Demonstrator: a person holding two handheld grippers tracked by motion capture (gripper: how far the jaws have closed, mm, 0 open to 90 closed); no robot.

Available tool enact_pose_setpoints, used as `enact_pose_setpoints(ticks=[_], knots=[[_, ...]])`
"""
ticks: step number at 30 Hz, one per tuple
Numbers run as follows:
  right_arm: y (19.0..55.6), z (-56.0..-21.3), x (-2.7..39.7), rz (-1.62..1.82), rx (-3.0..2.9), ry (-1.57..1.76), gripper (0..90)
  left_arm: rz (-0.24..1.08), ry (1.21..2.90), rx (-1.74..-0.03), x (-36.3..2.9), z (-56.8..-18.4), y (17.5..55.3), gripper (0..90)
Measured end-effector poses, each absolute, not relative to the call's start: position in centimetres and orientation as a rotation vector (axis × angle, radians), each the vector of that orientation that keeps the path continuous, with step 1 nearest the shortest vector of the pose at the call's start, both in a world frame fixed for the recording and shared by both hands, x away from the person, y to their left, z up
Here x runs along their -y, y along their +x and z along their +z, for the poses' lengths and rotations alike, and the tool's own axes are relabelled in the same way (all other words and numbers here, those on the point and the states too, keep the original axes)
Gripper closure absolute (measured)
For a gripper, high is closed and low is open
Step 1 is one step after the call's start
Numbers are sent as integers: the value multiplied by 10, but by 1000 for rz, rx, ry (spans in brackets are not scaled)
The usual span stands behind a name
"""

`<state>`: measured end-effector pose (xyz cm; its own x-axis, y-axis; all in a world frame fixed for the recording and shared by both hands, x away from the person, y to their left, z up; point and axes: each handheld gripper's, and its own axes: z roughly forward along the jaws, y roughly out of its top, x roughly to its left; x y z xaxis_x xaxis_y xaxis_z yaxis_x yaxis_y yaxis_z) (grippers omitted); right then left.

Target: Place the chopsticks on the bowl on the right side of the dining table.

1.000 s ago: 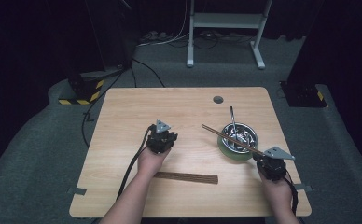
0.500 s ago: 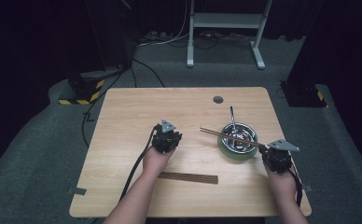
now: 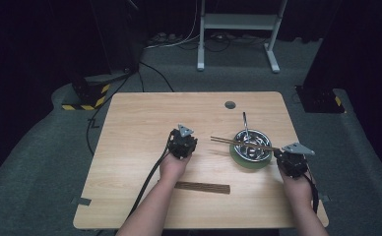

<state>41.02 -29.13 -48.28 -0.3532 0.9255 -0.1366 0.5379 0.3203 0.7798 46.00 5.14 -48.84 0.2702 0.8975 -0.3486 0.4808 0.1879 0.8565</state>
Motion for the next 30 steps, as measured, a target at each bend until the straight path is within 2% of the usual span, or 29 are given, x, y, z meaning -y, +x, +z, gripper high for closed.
enact_pose_setpoints(ticks=[30], knots=[[432,-482,297,817,-1997,1276,867,486,1451,-1371,-25,-497,468,766]])
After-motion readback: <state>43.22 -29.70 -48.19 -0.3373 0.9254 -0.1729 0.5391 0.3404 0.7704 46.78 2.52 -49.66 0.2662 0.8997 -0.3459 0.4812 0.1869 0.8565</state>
